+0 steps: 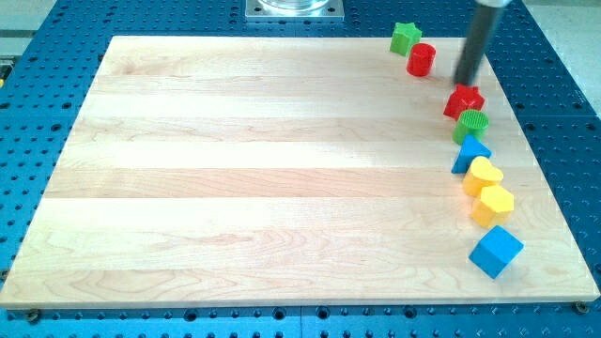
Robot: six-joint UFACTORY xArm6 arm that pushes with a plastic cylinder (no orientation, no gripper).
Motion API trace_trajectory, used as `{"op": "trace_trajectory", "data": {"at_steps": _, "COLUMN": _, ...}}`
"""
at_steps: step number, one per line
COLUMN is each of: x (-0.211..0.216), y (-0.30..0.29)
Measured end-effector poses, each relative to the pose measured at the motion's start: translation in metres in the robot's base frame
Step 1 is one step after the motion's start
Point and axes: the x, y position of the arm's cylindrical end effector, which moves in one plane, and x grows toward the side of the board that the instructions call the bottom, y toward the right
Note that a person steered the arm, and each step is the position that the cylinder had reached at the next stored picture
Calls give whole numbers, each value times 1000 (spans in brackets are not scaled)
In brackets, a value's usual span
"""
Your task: Slide the red circle to the top left of the red star
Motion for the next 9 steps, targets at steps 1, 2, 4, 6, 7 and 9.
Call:
{"op": "trace_trajectory", "data": {"at_steps": 1, "x": 41, "y": 49}}
{"op": "trace_trajectory", "data": {"at_steps": 2, "x": 21, "y": 22}}
{"op": "trace_trajectory", "data": {"at_steps": 4, "x": -84, "y": -52}}
{"op": "trace_trajectory", "data": {"at_steps": 6, "x": -22, "y": -102}}
{"op": "trace_trajectory", "data": {"at_steps": 7, "x": -28, "y": -111}}
{"op": "trace_trajectory", "data": {"at_steps": 9, "x": -2, "y": -127}}
